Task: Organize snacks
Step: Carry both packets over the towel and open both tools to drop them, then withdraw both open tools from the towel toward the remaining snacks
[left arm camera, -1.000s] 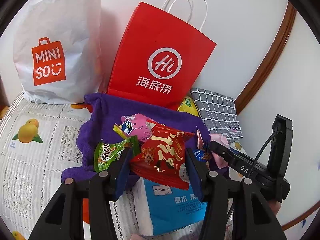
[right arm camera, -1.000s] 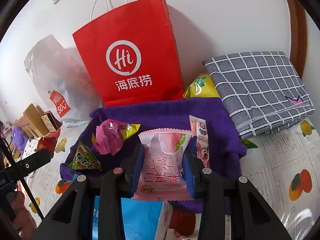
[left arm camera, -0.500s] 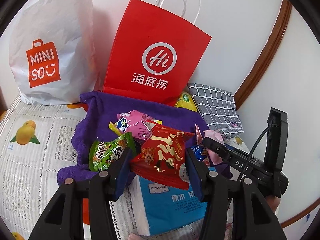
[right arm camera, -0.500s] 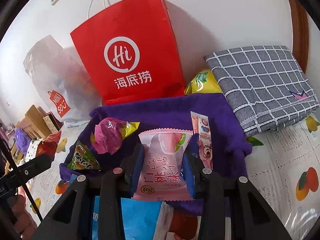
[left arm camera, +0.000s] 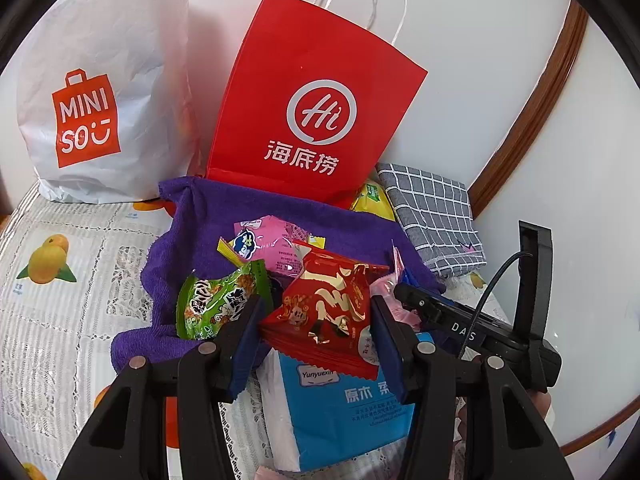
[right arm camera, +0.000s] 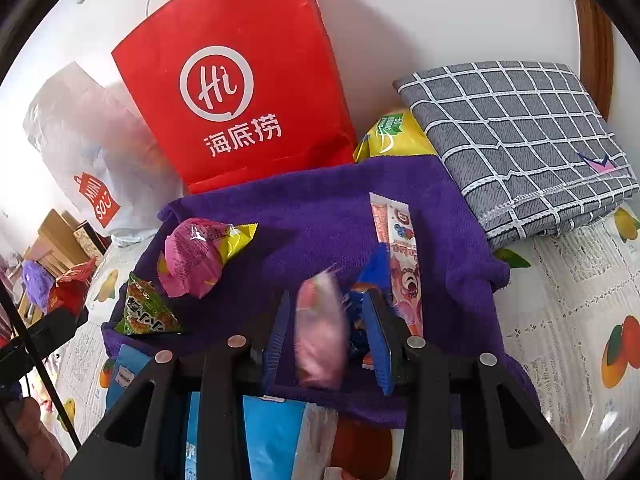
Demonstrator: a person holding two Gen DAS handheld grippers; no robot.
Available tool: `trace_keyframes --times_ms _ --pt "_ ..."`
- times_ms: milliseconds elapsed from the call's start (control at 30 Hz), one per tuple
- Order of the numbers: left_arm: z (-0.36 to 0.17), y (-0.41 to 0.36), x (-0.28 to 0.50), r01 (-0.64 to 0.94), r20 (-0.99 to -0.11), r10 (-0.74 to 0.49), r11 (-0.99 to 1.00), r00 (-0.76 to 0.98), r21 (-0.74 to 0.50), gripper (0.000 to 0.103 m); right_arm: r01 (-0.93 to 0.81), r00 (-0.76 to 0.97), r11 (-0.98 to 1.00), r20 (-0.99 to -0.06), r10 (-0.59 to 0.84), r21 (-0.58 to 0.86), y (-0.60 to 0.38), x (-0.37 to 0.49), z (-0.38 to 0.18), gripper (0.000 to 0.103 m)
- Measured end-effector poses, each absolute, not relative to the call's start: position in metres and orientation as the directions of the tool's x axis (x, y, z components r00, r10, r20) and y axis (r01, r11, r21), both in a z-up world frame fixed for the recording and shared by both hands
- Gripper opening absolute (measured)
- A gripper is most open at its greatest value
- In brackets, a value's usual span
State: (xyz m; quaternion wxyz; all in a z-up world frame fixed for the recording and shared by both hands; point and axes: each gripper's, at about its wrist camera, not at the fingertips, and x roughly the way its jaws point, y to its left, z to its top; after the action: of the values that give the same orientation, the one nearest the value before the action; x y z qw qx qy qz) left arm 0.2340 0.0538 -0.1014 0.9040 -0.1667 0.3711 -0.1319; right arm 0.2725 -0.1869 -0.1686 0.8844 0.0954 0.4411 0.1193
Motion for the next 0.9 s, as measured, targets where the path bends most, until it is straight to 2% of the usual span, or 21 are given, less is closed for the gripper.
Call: trace_keyframes --times_ms 367,533,800,900 --pt "-0.103 0.059 0.235 0.108 -0.628 -0.368 0.905 0.686 -0.412 0.050 -0.141 0.610 0.949 -0.730 0.308 0.283 -0.193 0.266 -0.153 0.039" --pt "-0.104 0.054 0.239 0.146 -0.626 -0.431 0.879 0.650 -0.454 0.050 -0.149 0.651 0.950 -0.695 0.303 0.274 -0.201 0.257 -0.134 0.039" --pt "-0.103 0.031 0.262 0.158 -0.662 -0.429 0.889 0.614 -0.430 0.050 -0.126 0.687 0.946 -0.662 0.299 0.297 -0.223 0.252 -0.121 0.039" --pt "-0.103 0.014 0.275 0.165 -0.690 -0.399 0.910 0.603 -0.381 0.050 -0.115 0.691 0.945 -0.659 0.298 0.306 -0.229 0.253 -0.120 0.039"
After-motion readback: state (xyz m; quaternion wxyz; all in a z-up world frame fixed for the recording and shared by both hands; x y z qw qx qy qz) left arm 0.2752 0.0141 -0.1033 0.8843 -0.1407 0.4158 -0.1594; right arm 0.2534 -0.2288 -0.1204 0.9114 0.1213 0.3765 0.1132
